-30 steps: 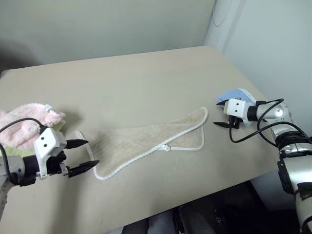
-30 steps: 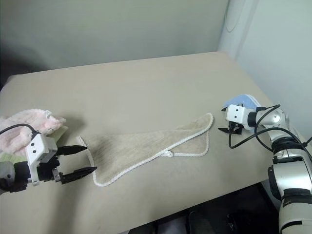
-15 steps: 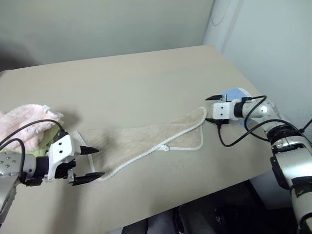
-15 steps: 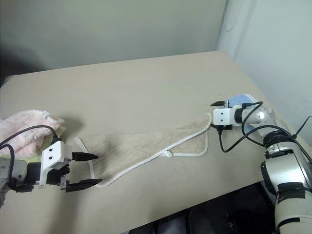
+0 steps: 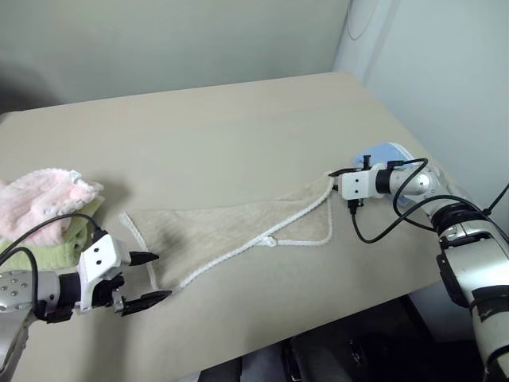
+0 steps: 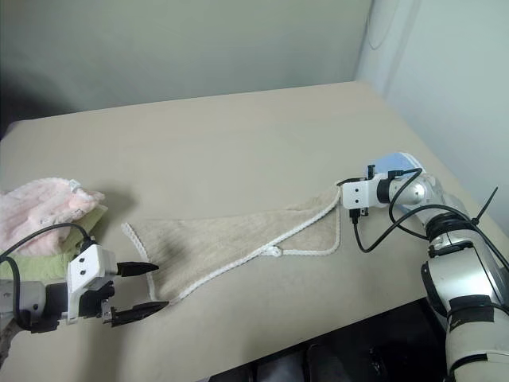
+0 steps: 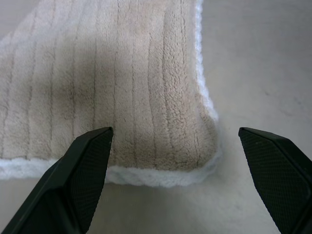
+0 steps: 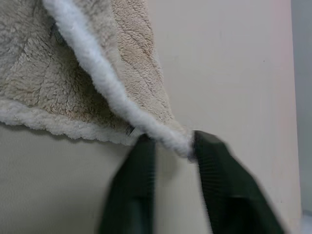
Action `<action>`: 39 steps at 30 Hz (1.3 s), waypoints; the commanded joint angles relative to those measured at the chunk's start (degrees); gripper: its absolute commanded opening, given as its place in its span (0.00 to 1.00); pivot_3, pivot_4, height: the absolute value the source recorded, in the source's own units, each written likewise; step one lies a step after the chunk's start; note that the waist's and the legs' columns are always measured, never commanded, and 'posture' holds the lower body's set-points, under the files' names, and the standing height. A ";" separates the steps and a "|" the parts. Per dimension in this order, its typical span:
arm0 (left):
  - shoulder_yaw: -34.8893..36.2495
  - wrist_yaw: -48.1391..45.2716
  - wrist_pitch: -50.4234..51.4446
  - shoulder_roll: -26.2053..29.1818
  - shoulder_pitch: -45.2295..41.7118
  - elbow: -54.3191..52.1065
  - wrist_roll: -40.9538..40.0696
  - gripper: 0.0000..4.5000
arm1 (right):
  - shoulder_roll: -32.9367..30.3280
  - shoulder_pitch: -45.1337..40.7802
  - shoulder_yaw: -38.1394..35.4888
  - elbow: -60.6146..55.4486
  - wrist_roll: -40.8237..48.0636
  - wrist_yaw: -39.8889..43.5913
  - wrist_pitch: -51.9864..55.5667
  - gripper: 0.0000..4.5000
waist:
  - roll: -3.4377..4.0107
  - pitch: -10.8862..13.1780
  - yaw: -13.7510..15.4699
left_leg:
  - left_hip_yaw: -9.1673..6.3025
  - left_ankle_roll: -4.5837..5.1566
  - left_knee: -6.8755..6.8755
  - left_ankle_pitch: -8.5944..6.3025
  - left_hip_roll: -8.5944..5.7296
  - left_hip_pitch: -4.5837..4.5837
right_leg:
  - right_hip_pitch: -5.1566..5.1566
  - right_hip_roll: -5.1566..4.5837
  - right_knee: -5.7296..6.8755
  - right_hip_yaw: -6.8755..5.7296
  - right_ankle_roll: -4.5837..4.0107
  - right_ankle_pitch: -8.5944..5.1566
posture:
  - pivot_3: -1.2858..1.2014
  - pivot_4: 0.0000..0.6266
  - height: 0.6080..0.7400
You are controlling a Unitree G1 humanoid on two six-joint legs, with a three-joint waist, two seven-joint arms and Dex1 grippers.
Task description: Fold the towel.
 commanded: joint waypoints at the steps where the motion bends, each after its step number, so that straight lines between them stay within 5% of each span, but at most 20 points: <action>1: 2.52 1.52 -0.01 -0.83 -1.24 -0.89 -0.81 1.00 | -1.21 -1.33 -1.18 -0.79 1.81 0.82 -1.40 0.00 | 0.00 0.00 0.02 | 0.00 0.00 0.00 0.00 0.00 0.00 | 0.00 0.00 0.00 0.00 0.00 0.00 | 0.52 0.24 1.00; 8: 4.80 4.49 -2.29 -2.62 -5.19 0.23 -0.40 1.00 | -1.41 -0.73 -1.61 -1.23 2.02 -0.82 -0.99 0.00 | 0.00 -0.01 -0.01 | -0.01 -0.02 0.02 0.01 0.02 0.00 | 0.01 0.00 0.01 -0.04 0.00 0.00 | 0.52 0.24 1.00; 17: 6.07 -2.64 -3.12 0.52 -0.76 -1.76 -0.57 1.00 | -0.90 0.02 -1.21 -1.02 1.42 -3.47 0.07 0.00 | 0.03 -0.02 -0.11 | -0.01 -0.02 0.00 0.01 0.05 0.00 | 0.00 0.00 0.00 -0.08 0.00 0.00 | 0.52 0.24 1.00; 30: -6.78 -6.36 -12.91 5.26 -5.24 0.46 8.94 1.00 | -0.16 1.42 -1.40 -1.98 1.92 -4.43 0.35 0.00 | 0.04 -0.03 0.01 | -0.03 -0.01 0.05 0.01 0.04 0.00 | 0.01 0.00 0.02 -0.09 0.00 0.00 | 0.52 0.24 1.00; 33: -9.84 -5.36 -15.09 4.67 -7.10 2.90 11.17 0.86 | -0.37 1.87 -1.63 -2.48 2.28 -4.22 0.28 0.00 | 0.04 -0.03 -0.03 | -0.03 -0.01 0.05 0.01 0.05 0.00 | 0.01 0.00 0.03 -0.10 0.00 0.00 | 0.52 0.24 1.00; 39: -11.81 -4.94 -18.97 4.07 -7.63 5.90 12.87 0.38 | -1.04 2.53 -1.92 -3.30 2.78 -3.87 0.42 0.00 | 0.05 -0.03 -0.02 | -0.03 0.00 0.02 0.00 0.06 -0.03 | -0.02 0.00 0.00 -0.10 0.00 0.00 | 0.52 0.24 1.00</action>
